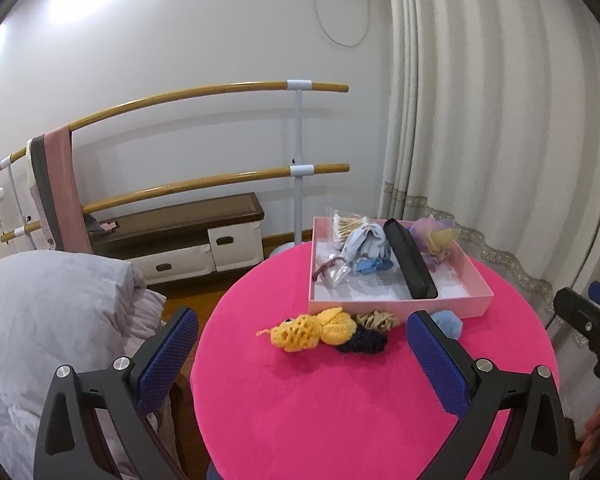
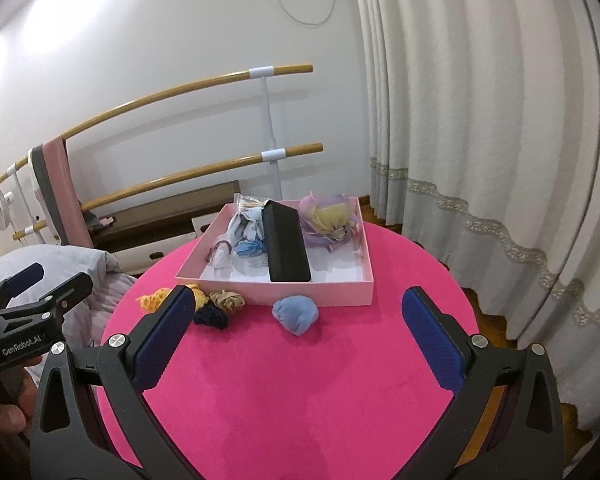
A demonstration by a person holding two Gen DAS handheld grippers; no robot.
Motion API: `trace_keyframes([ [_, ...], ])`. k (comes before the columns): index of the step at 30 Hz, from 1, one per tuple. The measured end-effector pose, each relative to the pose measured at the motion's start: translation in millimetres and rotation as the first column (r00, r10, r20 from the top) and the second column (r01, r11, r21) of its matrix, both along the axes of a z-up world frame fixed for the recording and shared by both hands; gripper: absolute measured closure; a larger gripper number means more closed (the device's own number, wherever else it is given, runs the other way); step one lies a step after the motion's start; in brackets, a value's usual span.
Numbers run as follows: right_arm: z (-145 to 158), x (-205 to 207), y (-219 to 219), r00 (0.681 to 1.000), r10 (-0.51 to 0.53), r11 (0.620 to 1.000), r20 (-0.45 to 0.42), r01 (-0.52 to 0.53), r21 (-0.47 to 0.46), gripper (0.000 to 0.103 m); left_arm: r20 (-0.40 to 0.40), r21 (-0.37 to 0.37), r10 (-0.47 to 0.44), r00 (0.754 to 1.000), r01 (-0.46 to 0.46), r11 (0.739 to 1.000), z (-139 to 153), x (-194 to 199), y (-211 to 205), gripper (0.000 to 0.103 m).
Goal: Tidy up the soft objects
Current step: 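Withdraw both tools from the box back over the table, then grasp the yellow crocheted toy with the left tool while the right tool grasps the light blue fuzzy ball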
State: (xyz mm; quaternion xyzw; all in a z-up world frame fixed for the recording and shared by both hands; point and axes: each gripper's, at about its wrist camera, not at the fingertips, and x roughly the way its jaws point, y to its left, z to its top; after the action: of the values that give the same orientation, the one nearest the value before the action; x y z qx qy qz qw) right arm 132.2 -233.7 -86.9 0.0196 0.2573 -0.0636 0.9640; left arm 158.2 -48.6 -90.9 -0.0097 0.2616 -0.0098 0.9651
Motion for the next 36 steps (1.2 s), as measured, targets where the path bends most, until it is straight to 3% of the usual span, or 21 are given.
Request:
trace_keyframes([
  [11,5.2,-5.3,6.6,1.0,0.008,1.0,0.017,-0.008,-0.013,0.0,0.022,-0.015,0.013,1.0,-0.013,1.0,4.9,-15.7,5.5,0.0],
  [23,3.4,-3.2,2.8,1.0,0.0,1.0,0.003,0.0,-0.01,0.0,-0.003,-0.022,0.032,0.999,-0.032,0.999,-8.9,-14.8,13.4,0.0],
  [36,-22.8,20.1,-14.8,0.998,-0.011,1.0,-0.069,0.012,0.014,0.0,-0.086,-0.008,0.008,0.996,-0.009,1.0,-36.7,25.5,12.0,0.0],
])
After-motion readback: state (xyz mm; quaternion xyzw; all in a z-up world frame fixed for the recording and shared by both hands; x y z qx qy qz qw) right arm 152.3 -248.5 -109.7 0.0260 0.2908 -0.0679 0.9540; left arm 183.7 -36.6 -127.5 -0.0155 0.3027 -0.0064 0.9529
